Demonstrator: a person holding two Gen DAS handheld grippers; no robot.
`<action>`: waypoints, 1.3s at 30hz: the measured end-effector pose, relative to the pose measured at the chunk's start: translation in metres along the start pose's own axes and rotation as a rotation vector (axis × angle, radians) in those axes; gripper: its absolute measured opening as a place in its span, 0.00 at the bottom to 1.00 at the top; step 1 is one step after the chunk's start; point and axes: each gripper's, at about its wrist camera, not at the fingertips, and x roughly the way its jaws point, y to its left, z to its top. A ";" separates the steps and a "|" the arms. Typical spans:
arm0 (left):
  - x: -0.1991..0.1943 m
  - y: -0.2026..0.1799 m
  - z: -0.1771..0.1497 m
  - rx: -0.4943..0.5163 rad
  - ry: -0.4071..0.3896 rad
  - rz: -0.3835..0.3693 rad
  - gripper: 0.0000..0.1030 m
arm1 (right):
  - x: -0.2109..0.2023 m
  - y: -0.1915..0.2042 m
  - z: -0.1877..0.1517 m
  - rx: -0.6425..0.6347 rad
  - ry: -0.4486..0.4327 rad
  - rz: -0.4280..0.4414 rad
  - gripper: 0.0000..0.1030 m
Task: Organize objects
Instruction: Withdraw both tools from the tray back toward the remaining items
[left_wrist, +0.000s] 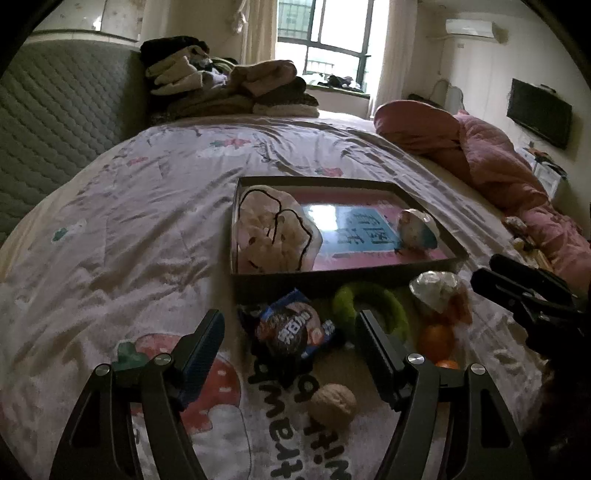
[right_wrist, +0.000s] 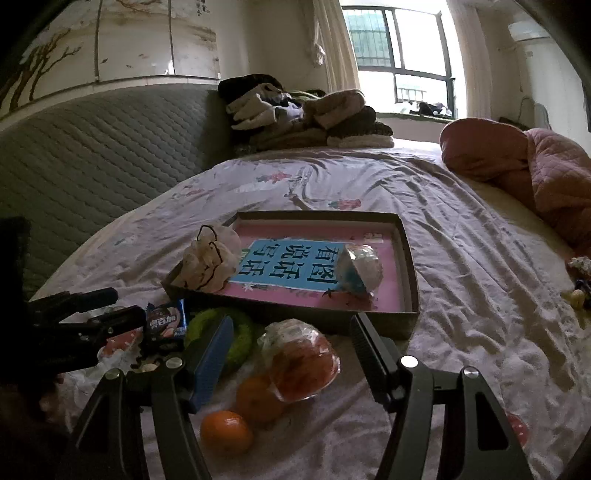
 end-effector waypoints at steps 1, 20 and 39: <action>0.000 0.000 -0.002 -0.001 0.004 -0.003 0.72 | 0.000 0.002 -0.001 -0.004 -0.002 -0.003 0.64; -0.005 -0.021 -0.023 0.078 0.037 -0.023 0.72 | -0.002 0.026 -0.022 -0.072 0.000 -0.042 0.64; -0.001 -0.028 -0.029 0.054 0.070 0.038 0.72 | -0.012 0.025 -0.042 -0.047 0.041 -0.008 0.64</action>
